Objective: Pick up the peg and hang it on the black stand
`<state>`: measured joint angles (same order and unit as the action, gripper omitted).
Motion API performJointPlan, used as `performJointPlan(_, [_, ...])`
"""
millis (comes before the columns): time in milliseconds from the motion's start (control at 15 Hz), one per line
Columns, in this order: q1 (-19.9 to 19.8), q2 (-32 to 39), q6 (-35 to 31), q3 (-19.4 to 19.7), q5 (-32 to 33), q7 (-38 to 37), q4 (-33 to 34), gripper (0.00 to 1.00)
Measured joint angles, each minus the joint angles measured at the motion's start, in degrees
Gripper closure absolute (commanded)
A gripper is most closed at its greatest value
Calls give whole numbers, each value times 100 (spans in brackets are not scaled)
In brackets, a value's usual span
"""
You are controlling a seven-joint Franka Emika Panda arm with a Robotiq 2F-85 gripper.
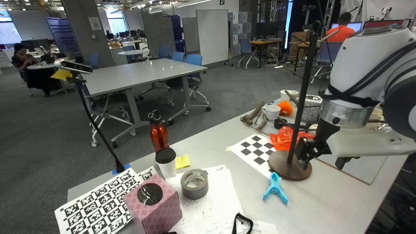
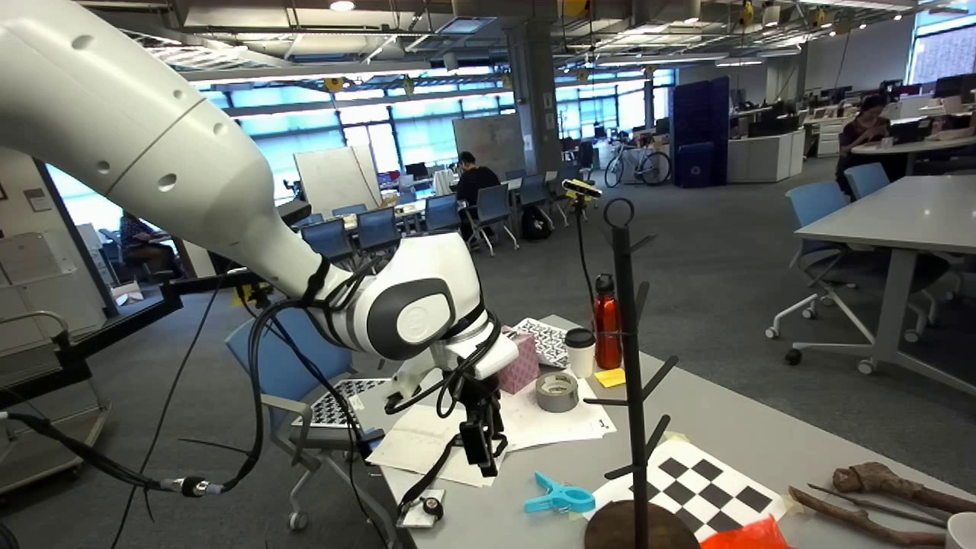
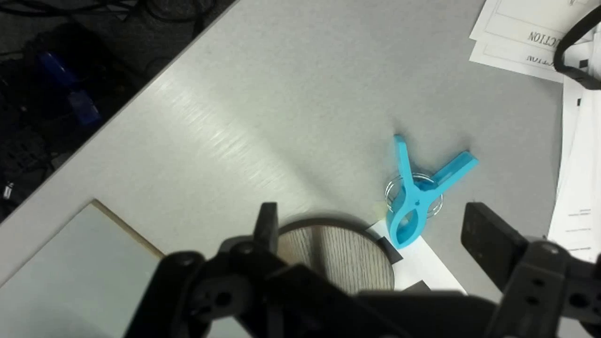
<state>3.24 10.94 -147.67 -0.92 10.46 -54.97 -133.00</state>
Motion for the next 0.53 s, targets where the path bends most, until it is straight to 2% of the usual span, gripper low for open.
performJointPlan(267, [255,469,-447,204,82,-655,130,0])
performJointPlan(533, [506,1028,-630,448,84,-1000,457,0])
